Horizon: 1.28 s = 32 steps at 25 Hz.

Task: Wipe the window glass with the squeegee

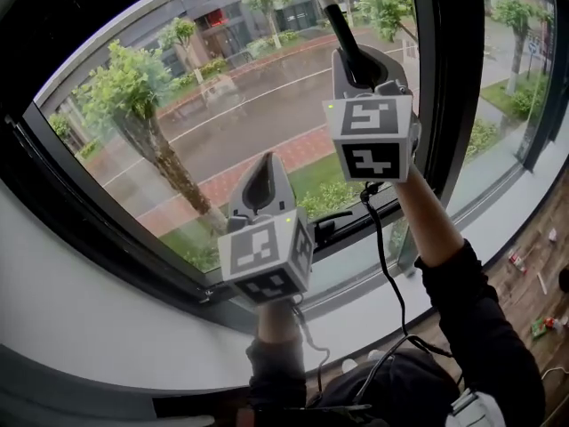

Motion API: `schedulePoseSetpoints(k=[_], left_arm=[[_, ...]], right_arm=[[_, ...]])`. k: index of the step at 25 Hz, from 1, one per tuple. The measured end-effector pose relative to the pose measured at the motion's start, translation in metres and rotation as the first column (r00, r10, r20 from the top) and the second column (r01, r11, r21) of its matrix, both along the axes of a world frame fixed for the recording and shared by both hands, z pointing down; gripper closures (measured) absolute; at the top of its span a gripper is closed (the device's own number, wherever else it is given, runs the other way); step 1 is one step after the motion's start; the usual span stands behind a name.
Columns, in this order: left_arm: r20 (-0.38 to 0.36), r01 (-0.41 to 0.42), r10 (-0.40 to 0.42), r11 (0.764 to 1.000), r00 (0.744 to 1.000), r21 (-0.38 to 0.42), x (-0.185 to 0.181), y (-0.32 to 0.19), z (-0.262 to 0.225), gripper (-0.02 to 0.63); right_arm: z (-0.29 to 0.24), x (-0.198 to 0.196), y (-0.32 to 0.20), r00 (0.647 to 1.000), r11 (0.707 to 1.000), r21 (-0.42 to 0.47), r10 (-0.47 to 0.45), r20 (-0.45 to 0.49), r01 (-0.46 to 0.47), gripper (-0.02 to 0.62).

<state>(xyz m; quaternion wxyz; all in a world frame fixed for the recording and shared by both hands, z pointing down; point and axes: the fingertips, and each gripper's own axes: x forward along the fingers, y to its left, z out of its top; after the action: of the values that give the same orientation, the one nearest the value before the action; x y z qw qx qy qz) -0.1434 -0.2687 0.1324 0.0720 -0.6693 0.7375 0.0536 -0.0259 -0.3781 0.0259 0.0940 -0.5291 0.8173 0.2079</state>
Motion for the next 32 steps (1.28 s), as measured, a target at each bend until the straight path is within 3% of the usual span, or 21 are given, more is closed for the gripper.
schedulePoseSetpoints(k=[8,32], left_arm=[[-0.041,0.033,-0.032,0.999,0.999,0.006,-0.011,-0.002,-0.003,0.603],[-0.032,0.026,-0.028,0.999,0.999,-0.047,-0.014,-0.015,0.031,0.603]], right_arm=[[-0.021,-0.016,-0.012,0.999,0.999,0.046,0.028,-0.037,-0.026,0.535],[0.022,-0.018,-0.010,0.998,0.998,0.050,0.040,-0.058,-0.037,0.535]])
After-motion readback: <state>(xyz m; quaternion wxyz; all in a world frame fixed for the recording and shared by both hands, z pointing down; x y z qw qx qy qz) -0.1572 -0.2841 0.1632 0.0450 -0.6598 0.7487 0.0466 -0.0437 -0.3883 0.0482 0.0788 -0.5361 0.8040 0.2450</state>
